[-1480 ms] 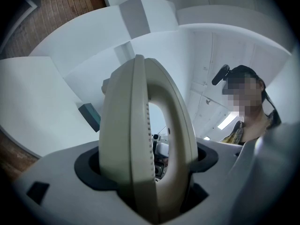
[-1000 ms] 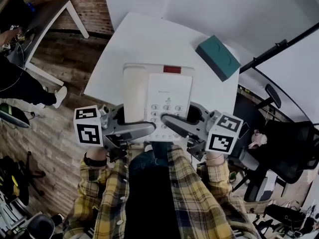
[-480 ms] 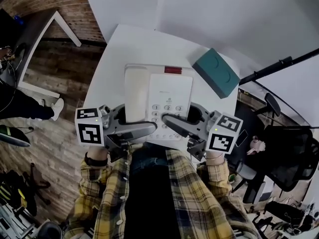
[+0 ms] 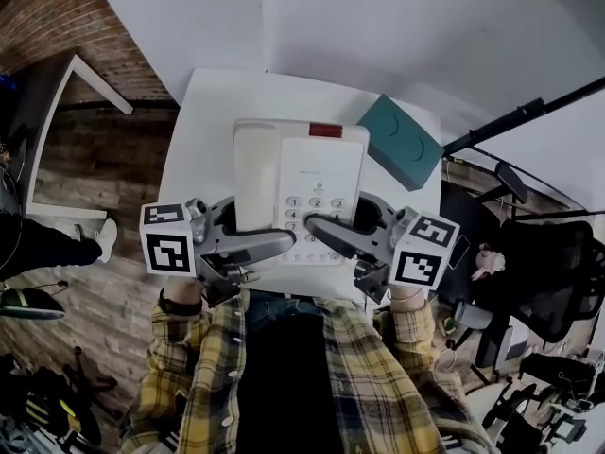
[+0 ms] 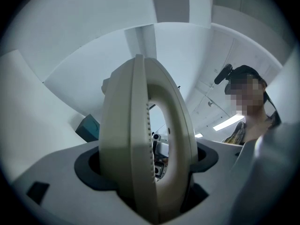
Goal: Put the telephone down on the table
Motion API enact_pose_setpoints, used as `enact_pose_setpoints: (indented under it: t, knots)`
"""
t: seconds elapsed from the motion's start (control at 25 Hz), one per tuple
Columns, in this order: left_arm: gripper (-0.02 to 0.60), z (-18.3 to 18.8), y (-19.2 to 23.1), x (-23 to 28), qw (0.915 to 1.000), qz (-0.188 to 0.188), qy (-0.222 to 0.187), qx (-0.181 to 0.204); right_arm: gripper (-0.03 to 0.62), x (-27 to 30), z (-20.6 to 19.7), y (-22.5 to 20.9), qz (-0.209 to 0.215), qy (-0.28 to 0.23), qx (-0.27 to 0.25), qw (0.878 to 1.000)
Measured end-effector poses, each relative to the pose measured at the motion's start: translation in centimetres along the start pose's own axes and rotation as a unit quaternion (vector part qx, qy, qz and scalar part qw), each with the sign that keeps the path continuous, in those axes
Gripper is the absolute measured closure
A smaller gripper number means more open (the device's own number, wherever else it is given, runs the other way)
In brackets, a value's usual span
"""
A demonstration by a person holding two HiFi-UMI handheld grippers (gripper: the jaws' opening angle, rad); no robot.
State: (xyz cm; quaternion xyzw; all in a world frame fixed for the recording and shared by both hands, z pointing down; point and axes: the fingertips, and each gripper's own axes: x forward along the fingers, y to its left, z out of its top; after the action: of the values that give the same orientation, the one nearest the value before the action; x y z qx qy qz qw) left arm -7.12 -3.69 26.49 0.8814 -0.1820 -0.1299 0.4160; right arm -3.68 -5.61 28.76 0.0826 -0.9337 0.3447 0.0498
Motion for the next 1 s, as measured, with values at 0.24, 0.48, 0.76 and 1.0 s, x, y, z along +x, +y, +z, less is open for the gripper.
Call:
enact_pose_setpoints:
  t: [0.24,0.48,0.76,1.0]
  knots:
    - [0.147,1.7,1.1,1.6,0.9982,-0.034,0.049,-0.005,0.326,-0.5,1.5,-1.6,-0.045,-0.039,0.013,0.998]
    - [0.147,1.7,3.3,3.1,0.995,-0.051,0.082,-0.023,0.326,-1.0,1.3,-4.0,-0.077,-0.052,0.037,0.995]
    - [0.147,0.9,4.5,2.9,0.9936,-0.053,0.094,-0.033,0.324,-0.7,0.3,-4.9,-0.086,-0.047,0.049,0.994]
    - [0.147,0.0,5.3,2.3,0.9928,-0.044,0.101,-0.047,0.324,-0.1,-0.9,-5.3,-0.085,-0.035,0.066,0.994]
